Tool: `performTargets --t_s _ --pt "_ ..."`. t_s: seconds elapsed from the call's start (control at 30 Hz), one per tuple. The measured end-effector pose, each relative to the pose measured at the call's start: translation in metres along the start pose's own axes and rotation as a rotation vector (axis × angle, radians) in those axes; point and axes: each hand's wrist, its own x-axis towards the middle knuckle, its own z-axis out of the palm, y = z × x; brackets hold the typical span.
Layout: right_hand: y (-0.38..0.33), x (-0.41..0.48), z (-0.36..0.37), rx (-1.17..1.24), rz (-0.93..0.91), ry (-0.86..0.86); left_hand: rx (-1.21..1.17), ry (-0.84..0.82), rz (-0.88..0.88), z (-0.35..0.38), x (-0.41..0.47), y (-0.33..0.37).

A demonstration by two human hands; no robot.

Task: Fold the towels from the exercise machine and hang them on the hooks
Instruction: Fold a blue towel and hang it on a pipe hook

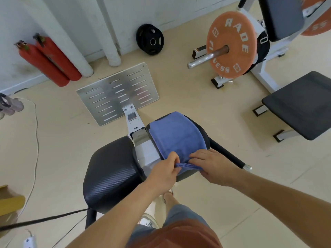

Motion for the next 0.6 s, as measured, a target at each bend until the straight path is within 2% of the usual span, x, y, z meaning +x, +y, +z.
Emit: performTargets --t_s 0.1,0.27,0.3,0.37,0.43,0.53,0.6 --pt "0.001 0.005 -0.006 -0.033 0.103 -0.075 -0.040 -0.062 0.010 -0.008 -0.001 0.004" --pt "-0.006 0.011 -0.029 -0.041 0.083 -0.302 -0.017 -0.356 0.063 -0.032 0.001 0.011" --pt "-0.007 0.012 -0.033 -0.040 0.074 -0.327 -0.047 -0.326 0.082 -0.037 0.006 0.012" --pt "-0.011 0.012 -0.041 -0.066 0.051 -0.368 -0.103 -0.119 0.114 -0.044 0.022 0.015" --pt "-0.014 0.011 -0.045 -0.083 0.020 -0.395 0.091 0.003 0.209 -0.038 0.043 0.011" --pt "-0.016 0.010 -0.048 -0.082 0.010 -0.391 0.581 -0.114 0.297 -0.008 0.054 -0.006" --pt "-0.014 0.011 -0.060 -0.044 0.059 -0.393 0.694 -0.132 0.307 0.005 0.049 -0.013"
